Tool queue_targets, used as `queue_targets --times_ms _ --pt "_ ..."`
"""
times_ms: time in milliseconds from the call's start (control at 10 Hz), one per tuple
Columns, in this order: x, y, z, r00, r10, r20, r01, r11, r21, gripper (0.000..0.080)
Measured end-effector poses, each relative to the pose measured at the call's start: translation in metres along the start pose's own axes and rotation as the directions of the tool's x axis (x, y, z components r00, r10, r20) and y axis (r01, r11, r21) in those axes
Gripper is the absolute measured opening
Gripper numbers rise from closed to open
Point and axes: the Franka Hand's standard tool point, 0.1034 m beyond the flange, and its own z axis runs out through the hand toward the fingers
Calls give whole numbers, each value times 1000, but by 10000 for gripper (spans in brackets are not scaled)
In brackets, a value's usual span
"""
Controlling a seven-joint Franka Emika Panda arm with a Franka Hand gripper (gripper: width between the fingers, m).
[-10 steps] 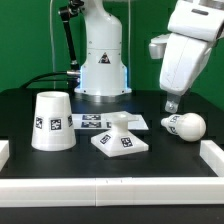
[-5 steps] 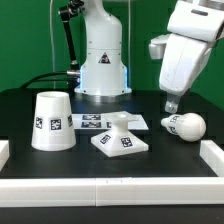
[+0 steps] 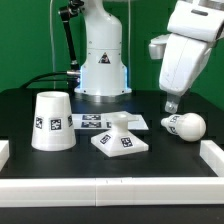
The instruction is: Assemble lamp
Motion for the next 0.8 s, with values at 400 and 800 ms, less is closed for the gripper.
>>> queue_targets --times_ms 400,800 --pt "0 0 0 1000 0 0 0 1000 0 700" --pt "-56 -7 8 999 42 -30 -42 999 9 700"
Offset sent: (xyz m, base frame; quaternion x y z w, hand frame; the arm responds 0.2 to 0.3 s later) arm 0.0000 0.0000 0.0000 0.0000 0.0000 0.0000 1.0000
